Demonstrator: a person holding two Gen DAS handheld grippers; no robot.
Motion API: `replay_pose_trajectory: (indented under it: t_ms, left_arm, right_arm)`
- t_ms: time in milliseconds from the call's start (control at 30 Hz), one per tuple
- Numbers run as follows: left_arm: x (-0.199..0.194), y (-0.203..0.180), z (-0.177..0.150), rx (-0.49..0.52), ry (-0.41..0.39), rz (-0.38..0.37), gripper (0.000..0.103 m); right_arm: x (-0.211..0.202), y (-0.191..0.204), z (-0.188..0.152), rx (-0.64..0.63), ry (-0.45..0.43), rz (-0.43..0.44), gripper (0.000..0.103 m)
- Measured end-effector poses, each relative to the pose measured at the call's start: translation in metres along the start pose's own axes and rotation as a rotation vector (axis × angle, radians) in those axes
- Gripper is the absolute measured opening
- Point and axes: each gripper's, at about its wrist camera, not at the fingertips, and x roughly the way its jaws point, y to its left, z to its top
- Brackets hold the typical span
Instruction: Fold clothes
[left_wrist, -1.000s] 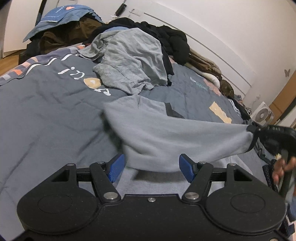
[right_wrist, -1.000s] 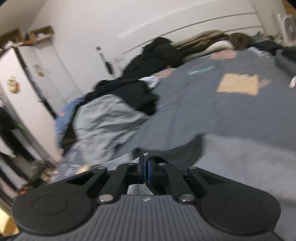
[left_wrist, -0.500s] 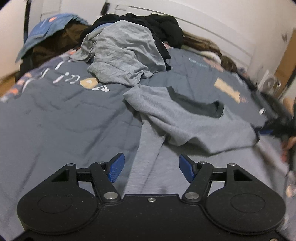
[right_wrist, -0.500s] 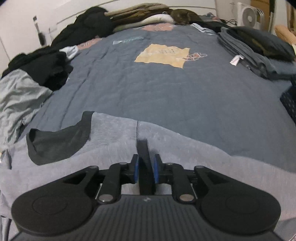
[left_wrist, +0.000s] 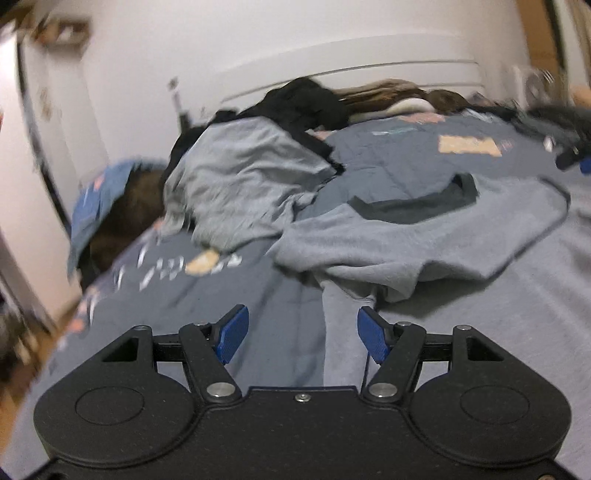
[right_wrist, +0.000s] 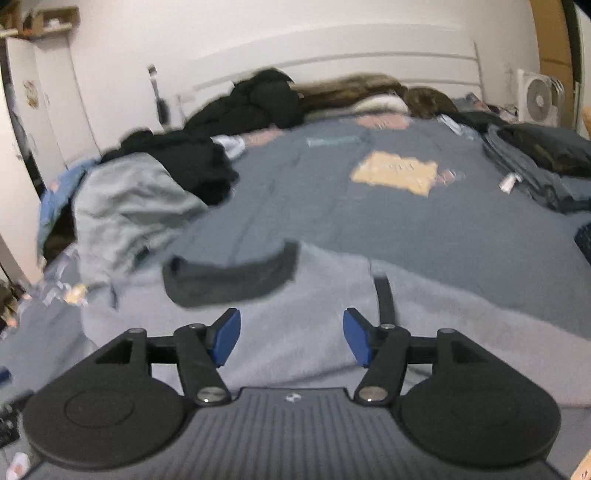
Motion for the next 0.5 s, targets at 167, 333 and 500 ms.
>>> replay_pose_trajectory:
  t_ms: [167, 333, 500]
  left_arm:
    - [0.023, -0.033, -0.001, 0.203, -0.012, -0.030, 0.065]
    - [0.044, -0.053, -0.011, 0.337, -0.020, -0.021, 0.056]
    - [0.061, -0.062, -0.018, 0.372, 0.006, -0.005, 0.047]
  right_arm:
    - [0.010, -0.026, -0.020, 0.221, -0.031, 0.008, 0.061]
    - [0.013, -0.019, -0.035, 0.238, -0.026, -0.003, 0.065]
    - [0.009, -0.004, -0.037, 0.209, -0.062, 0.077, 0.070]
